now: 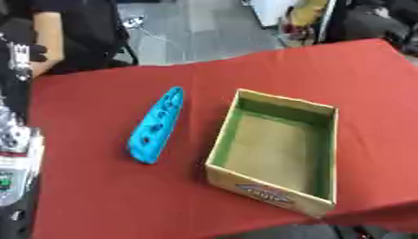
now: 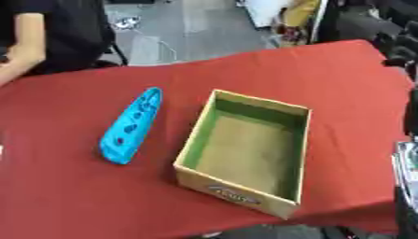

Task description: Pick up objects on the table and place them in the box.

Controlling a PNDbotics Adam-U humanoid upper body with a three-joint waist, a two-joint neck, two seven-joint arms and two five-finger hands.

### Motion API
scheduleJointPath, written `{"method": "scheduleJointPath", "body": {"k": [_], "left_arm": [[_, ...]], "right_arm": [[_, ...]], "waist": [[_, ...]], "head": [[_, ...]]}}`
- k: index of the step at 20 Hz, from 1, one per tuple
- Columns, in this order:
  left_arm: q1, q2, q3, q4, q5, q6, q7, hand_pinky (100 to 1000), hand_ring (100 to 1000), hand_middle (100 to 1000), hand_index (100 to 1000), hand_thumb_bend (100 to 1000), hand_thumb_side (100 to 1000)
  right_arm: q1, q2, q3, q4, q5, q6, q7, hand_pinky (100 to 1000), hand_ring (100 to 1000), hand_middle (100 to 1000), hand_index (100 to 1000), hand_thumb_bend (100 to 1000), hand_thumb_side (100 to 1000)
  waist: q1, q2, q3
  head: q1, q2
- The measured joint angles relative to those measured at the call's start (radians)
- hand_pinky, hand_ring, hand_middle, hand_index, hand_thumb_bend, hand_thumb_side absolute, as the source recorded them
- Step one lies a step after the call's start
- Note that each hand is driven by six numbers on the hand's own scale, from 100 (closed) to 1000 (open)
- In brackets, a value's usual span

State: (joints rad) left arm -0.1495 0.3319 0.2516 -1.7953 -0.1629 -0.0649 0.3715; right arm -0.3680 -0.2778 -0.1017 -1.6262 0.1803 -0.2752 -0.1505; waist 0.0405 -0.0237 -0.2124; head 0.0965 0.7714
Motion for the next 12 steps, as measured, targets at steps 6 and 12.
{"method": "scheduleJointPath", "body": {"k": [6,12], "left_arm": [[-0.021,0.053,-0.024,0.033,-0.058,0.052,-0.068,542,517,619,756,759,899],[-0.088,0.205,-0.101,0.135,-0.236,0.208,-0.208,636,594,689,792,956,859]], "right_arm": [[0.000,0.000,0.000,0.001,0.000,0.002,0.003,602,813,848,992,461,982],[0.001,-0.004,0.001,0.006,0.000,0.002,0.009,601,814,849,993,461,978]], "waist": [[0.000,0.000,-0.002],[0.001,-0.010,-0.008]], "head": [[0.000,0.000],[0.008,0.000]]}}
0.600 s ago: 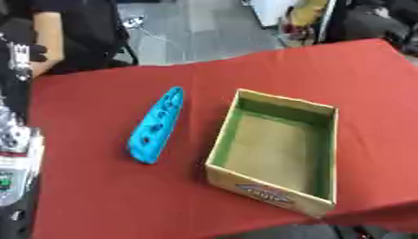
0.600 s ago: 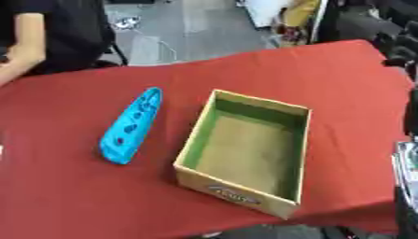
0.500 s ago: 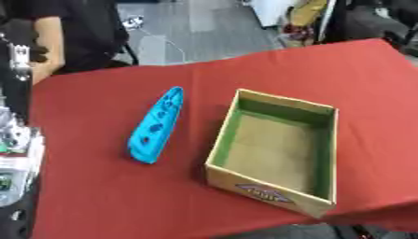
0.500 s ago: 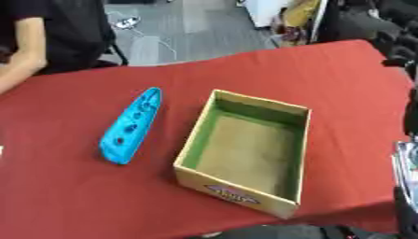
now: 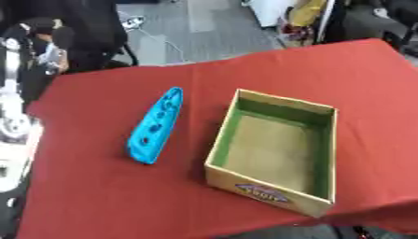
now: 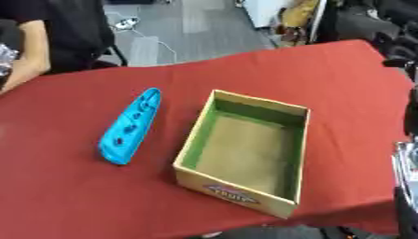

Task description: Pick up objects on the table and place them in the box.

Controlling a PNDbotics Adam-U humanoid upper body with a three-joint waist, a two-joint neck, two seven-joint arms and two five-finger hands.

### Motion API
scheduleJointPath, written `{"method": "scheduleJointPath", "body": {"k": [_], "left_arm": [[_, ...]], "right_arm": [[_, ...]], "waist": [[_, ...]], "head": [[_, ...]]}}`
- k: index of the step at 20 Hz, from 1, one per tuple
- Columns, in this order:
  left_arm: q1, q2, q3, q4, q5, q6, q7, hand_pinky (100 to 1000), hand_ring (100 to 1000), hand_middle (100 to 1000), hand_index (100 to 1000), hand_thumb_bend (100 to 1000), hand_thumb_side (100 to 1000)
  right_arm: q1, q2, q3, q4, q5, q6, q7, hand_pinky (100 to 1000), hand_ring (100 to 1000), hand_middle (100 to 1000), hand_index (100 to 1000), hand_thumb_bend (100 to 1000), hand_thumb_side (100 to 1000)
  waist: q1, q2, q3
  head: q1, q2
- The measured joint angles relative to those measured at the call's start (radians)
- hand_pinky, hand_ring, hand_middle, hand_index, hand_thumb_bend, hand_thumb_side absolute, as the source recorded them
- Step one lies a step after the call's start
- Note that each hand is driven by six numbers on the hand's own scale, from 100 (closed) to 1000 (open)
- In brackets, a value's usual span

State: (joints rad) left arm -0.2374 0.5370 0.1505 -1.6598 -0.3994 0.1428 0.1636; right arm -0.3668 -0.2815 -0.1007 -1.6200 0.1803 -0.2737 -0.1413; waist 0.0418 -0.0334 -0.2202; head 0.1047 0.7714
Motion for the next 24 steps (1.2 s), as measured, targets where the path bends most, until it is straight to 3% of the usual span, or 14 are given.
{"method": "scheduleJointPath", "body": {"k": [4,10,16,24], "left_arm": [[-0.104,0.084,-0.108,0.144,-0.072,0.069,-0.138,663,618,720,800,986,846],[-0.250,0.071,-0.216,0.386,-0.113,0.056,-0.265,679,635,727,801,1000,829],[-0.311,-0.008,-0.251,0.557,-0.141,0.031,-0.312,695,648,722,800,1000,787],[-0.340,-0.076,-0.274,0.658,-0.210,0.011,-0.361,697,647,714,798,1000,796]], "right_arm": [[0.004,0.000,0.006,0.004,-0.001,0.000,0.005,600,814,849,994,461,975],[0.008,0.000,0.007,0.006,-0.002,-0.001,0.013,600,814,850,995,460,970],[0.008,0.001,0.012,0.008,-0.003,-0.003,0.016,600,814,850,995,465,967],[0.008,0.001,0.012,0.009,-0.004,-0.002,0.022,600,814,850,995,460,971]], "waist": [[0.000,-0.004,-0.006],[0.000,-0.004,-0.014],[0.000,-0.004,-0.017],[0.000,-0.004,-0.018]], "head": [[0.015,0.000],[0.034,0.000],[0.036,0.000],[0.037,0.000]]}}
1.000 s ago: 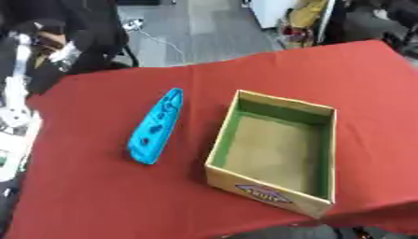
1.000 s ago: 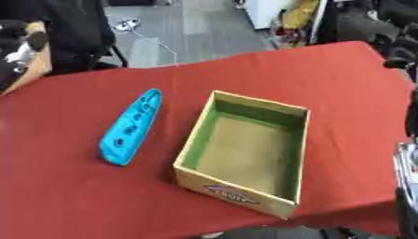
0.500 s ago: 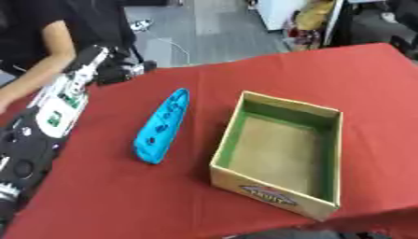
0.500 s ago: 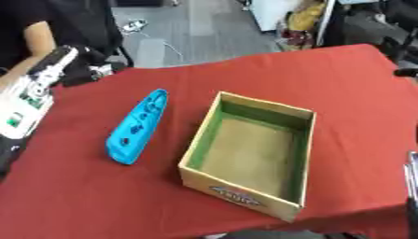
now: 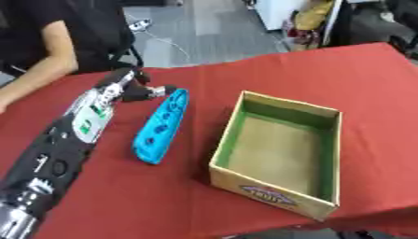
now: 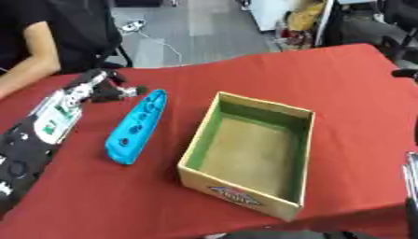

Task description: Pick up objects on the table and place them in the box.

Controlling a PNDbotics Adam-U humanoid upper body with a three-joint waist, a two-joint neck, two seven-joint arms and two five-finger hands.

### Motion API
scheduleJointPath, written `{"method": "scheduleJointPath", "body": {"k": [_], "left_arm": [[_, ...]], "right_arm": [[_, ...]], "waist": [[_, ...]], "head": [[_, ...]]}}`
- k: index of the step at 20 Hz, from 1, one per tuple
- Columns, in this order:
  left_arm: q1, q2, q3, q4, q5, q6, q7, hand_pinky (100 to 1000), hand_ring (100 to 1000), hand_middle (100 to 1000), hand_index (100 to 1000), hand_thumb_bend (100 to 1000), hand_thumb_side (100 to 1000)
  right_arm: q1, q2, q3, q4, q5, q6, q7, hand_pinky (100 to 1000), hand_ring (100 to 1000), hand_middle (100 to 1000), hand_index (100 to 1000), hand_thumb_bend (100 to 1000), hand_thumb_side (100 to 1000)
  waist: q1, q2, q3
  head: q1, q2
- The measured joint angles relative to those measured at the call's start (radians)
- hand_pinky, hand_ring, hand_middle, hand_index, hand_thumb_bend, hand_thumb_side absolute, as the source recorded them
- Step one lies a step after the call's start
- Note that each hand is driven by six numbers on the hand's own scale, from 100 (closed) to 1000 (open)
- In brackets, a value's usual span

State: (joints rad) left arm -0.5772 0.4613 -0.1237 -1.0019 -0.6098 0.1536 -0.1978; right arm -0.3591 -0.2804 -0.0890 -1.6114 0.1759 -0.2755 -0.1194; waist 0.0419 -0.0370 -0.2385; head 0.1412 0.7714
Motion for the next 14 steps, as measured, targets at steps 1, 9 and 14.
{"method": "scheduleJointPath", "body": {"k": [1,9,14], "left_arm": [[0.000,-0.006,-0.001,0.005,-0.007,-0.002,-0.007,698,647,713,798,1000,795],[0.013,-0.017,-0.031,0.014,-0.051,-0.024,-0.061,704,641,693,793,1000,780],[0.023,-0.024,-0.054,0.001,-0.077,-0.036,-0.111,705,627,669,778,1000,765]], "right_arm": [[0.000,0.000,0.000,0.000,0.000,0.000,0.000,600,814,850,995,458,970],[0.000,0.000,0.000,0.000,-0.002,-0.001,0.001,601,815,850,995,460,971],[0.000,0.000,0.000,0.000,-0.002,-0.001,0.001,601,815,850,996,460,971]], "waist": [[0.000,0.000,0.000],[0.000,0.000,-0.002],[0.000,0.000,-0.003]], "head": [[0.000,0.000],[0.008,0.000],[0.008,0.000]]}}
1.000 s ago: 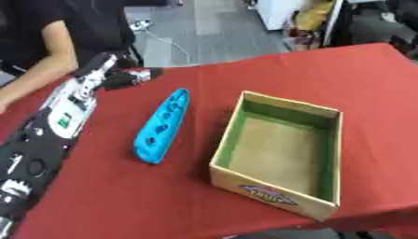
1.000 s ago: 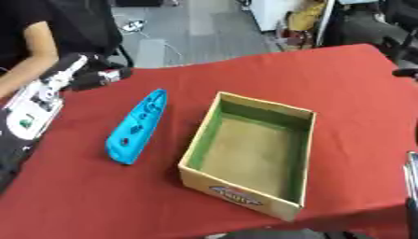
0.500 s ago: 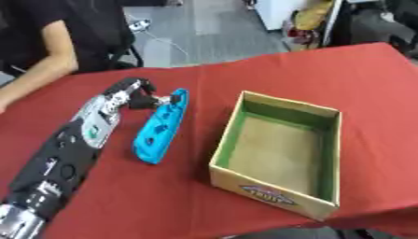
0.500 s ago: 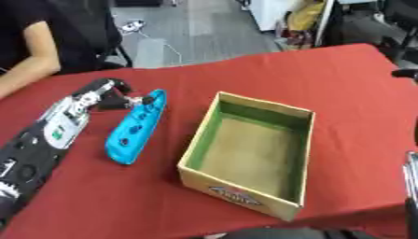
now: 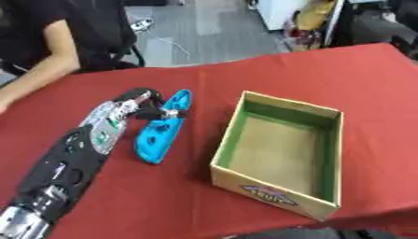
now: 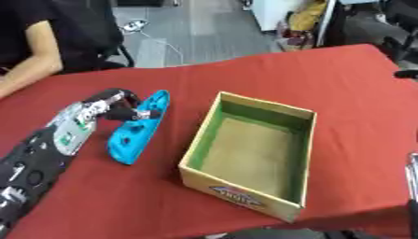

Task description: Pick up objects on the table and place them in the box.

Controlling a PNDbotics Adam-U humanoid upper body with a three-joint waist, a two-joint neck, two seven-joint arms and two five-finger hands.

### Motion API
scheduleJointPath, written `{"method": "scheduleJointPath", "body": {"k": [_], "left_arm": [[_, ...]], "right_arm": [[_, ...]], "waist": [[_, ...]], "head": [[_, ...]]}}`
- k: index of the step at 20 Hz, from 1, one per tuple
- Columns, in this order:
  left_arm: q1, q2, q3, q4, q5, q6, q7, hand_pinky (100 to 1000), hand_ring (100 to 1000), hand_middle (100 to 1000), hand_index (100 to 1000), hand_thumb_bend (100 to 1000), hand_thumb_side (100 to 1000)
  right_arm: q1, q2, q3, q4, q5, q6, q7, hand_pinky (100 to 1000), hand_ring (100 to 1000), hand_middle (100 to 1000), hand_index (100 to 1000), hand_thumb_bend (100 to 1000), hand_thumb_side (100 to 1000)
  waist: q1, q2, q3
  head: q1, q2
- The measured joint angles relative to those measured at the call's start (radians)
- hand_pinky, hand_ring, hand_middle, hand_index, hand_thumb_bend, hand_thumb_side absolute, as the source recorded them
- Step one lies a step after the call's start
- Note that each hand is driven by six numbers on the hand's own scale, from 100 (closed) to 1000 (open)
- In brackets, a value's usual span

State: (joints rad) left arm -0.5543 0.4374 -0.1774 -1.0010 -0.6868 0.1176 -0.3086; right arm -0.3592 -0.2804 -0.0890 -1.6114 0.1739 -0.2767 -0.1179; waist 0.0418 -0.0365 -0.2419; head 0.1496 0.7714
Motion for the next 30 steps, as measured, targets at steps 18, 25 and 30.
{"method": "scheduleJointPath", "body": {"k": [18,25,30], "left_arm": [[-0.021,0.000,-0.051,0.041,-0.359,-0.058,-0.201,335,312,331,481,339,455],[-0.025,0.002,-0.050,0.025,-0.571,-0.095,-0.131,100,100,100,100,920,721],[-0.009,0.000,-0.044,0.024,-0.581,-0.091,0.018,100,100,100,100,314,944]], "right_arm": [[-0.004,0.000,0.000,0.000,0.000,0.000,0.000,602,815,850,995,460,974],[-0.006,0.000,0.000,-0.001,0.000,0.000,0.000,602,815,850,995,460,973],[-0.006,0.000,0.000,-0.001,0.000,0.000,0.000,602,815,850,995,459,973]], "waist": [[0.000,-0.001,-0.007],[0.001,-0.004,-0.007],[0.000,0.001,-0.007]], "head": [[0.001,0.000],[0.001,0.000],[0.001,0.000]]}}
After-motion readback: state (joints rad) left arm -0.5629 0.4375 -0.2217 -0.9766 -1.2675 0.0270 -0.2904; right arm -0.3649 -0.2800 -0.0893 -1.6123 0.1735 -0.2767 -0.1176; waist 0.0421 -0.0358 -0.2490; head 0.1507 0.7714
